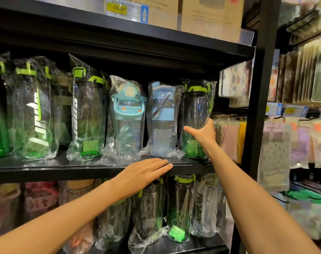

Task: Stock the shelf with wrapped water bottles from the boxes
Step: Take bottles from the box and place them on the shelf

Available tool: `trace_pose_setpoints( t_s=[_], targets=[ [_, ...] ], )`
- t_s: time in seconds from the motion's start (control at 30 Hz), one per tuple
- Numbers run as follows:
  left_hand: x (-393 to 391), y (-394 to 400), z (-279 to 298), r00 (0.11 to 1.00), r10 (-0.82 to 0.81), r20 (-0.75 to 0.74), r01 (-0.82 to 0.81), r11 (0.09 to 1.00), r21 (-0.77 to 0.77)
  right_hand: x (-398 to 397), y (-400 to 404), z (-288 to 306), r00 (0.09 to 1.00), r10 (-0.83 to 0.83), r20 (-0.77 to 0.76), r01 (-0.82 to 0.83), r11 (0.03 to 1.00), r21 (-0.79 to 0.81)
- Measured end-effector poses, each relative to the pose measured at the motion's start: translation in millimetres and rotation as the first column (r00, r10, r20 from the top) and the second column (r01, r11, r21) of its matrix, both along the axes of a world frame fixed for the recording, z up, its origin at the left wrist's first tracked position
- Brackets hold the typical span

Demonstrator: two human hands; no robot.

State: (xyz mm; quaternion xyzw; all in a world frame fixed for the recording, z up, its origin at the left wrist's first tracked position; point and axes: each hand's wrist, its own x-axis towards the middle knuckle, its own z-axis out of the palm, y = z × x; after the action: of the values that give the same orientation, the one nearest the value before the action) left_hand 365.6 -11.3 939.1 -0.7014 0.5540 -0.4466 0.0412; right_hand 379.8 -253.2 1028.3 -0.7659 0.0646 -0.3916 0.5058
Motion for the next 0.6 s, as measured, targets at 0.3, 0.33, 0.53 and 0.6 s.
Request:
trace_pose_setpoints(
  t_s=[0.3,0.33,0.53,0.6],
  targets=[
    [-0.9,-0.9,-2.0,0.999,0.032,-0.01,-0.032,0.999,-0.012,0.4,5.9,-10.6,0.999,0.028,0.036,-0.026,0.999,-0.047],
    [-2.0,-1.1,-1.7,0.999,0.037,-0.009,-0.037,0.999,-0.013,-0.1,5.8,-11.2,0.999,0.034,0.034,-0.033,0.998,-0.047],
    [-2.7,-2.0,-1.7,0.998,0.061,-0.024,-0.061,0.998,-0.008,-3.2,0.6,-14.1,0.997,0.075,0.035,-0.075,0.997,0.003],
    [-2.9,-2.1,-2.3,0.997,0.075,-0.035,-0.075,0.997,0.0,-8.0,-0.1,-15.5,0.998,0.053,0.037,-0.054,0.998,0.029]
  ],
)
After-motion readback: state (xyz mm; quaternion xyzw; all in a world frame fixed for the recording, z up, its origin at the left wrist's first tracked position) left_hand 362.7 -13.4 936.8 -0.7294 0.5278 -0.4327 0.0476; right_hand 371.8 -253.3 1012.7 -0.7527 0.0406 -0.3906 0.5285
